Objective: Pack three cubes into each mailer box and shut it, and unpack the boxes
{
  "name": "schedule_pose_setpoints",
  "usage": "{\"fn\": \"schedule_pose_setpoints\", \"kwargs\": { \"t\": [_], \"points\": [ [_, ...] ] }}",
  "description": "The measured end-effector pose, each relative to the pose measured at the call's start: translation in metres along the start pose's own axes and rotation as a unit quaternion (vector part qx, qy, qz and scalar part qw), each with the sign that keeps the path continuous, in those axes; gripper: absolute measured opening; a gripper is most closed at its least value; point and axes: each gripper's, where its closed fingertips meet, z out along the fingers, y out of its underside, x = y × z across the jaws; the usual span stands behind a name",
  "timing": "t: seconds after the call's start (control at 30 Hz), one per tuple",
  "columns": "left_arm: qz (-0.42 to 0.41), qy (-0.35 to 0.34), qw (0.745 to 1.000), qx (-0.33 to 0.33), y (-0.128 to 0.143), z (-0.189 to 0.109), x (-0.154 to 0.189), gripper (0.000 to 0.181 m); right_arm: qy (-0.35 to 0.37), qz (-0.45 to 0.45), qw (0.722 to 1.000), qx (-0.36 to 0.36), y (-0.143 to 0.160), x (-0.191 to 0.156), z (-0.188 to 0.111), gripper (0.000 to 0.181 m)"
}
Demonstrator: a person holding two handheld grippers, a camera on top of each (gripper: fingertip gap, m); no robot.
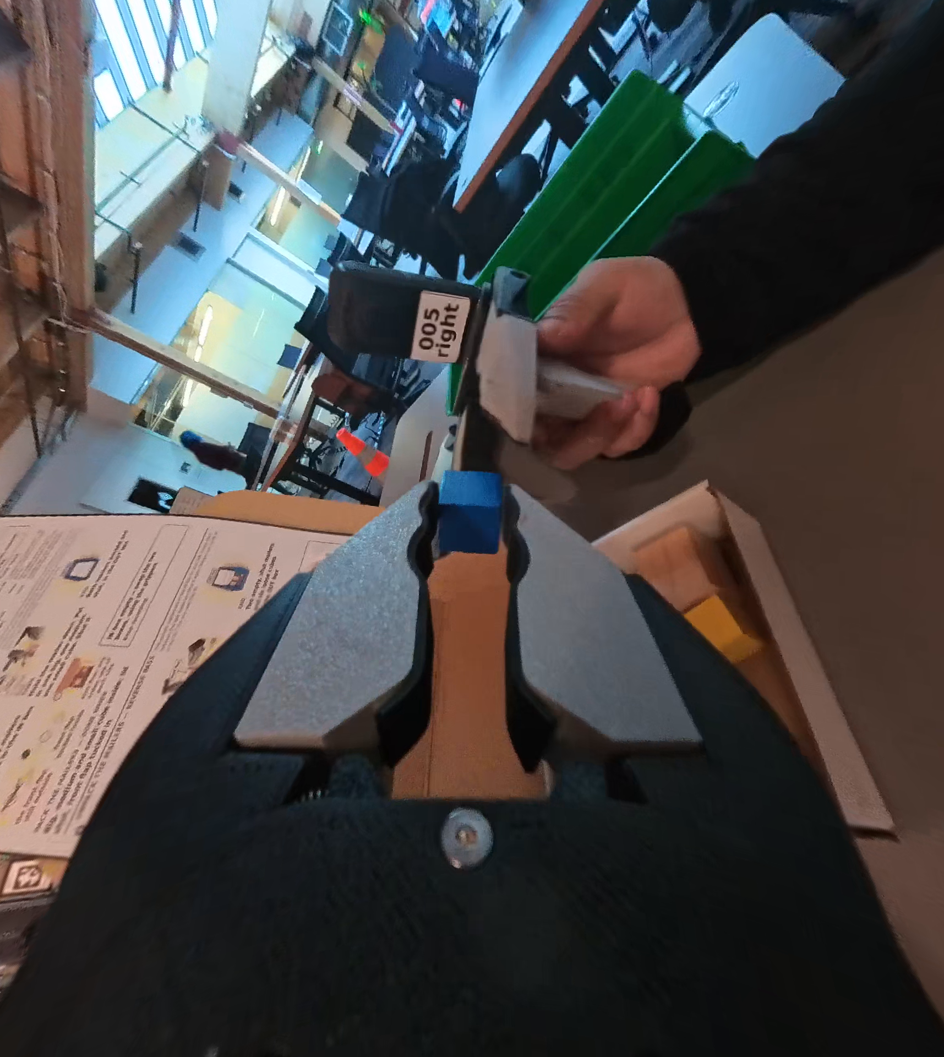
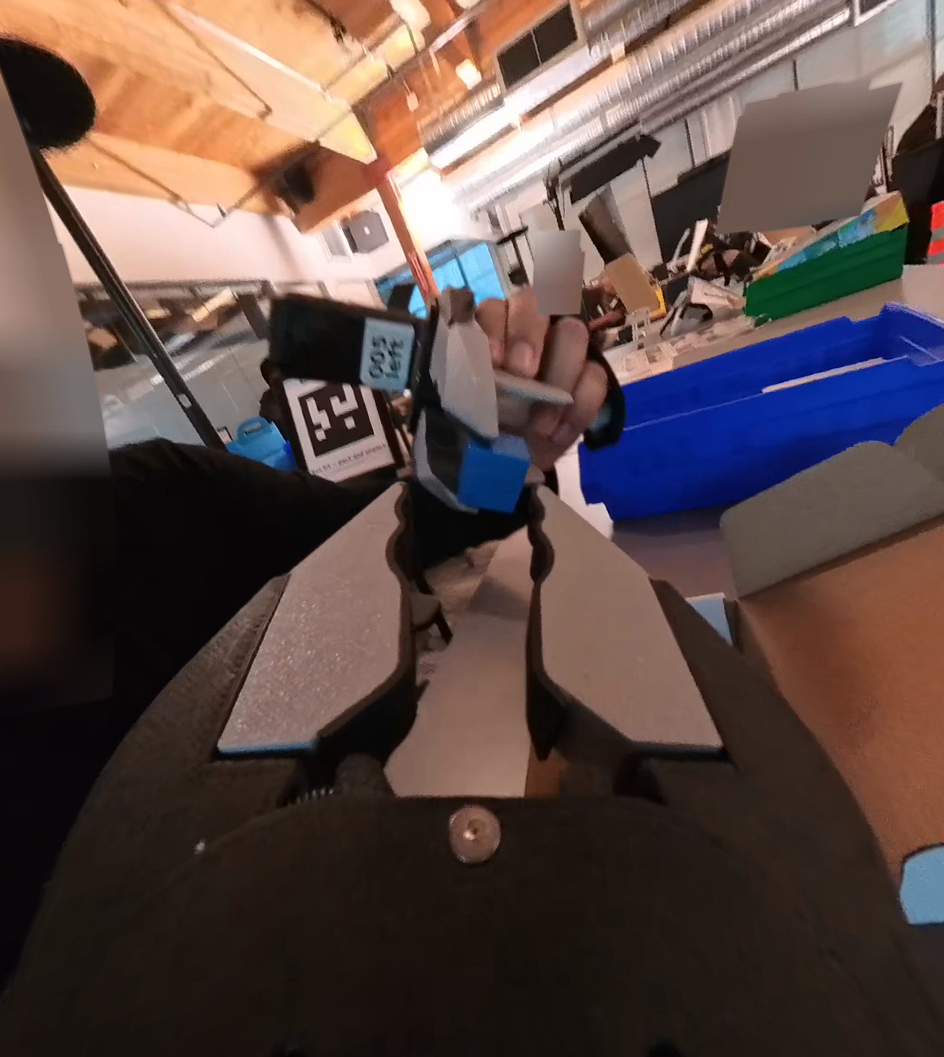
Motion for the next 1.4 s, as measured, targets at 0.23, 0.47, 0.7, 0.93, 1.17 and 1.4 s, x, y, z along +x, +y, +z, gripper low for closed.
{"fn": "schedule_pose_setpoints", "kwargs": {
  "t": [0.23, 0.47, 0.7, 0.93, 1.17, 1.4],
  "points": [
    [-0.004, -0.020, 1.000, 0.009, 0.010, 0.013, 0.003, 0.020, 0.026, 0.040, 0.999, 0.017, -0.003, 0.018, -0.012, 0.019],
    [-0.079, -0.008, 0.997, 0.018, 0.032, 0.006, 0.012, 0.018, 0.106, 0.033, 0.993, -0.045, 0.019, 0.045, -0.013, 0.018],
    [-0.214, -0.096, 0.972, 0.024, 0.085, -0.038, -0.032, 0.000, 0.222, -0.108, 0.926, -0.287, 0.083, 0.061, -0.001, 0.019],
    [-0.352, -0.073, 0.924, -0.128, 0.150, -0.027, -0.013, 0.021, 0.269, -0.201, 0.837, -0.432, 0.125, 0.076, -0.009, 0.019],
    [-0.408, -0.101, 0.901, -0.108, 0.159, -0.039, -0.027, 0.021, 0.250, -0.196, 0.838, -0.445, 0.135, 0.076, -0.008, 0.018],
    [-0.415, -0.123, 0.892, -0.131, 0.175, -0.043, -0.028, 0.021, 0.224, -0.173, 0.868, -0.407, 0.129, 0.070, -0.002, 0.019]
  ]
}}
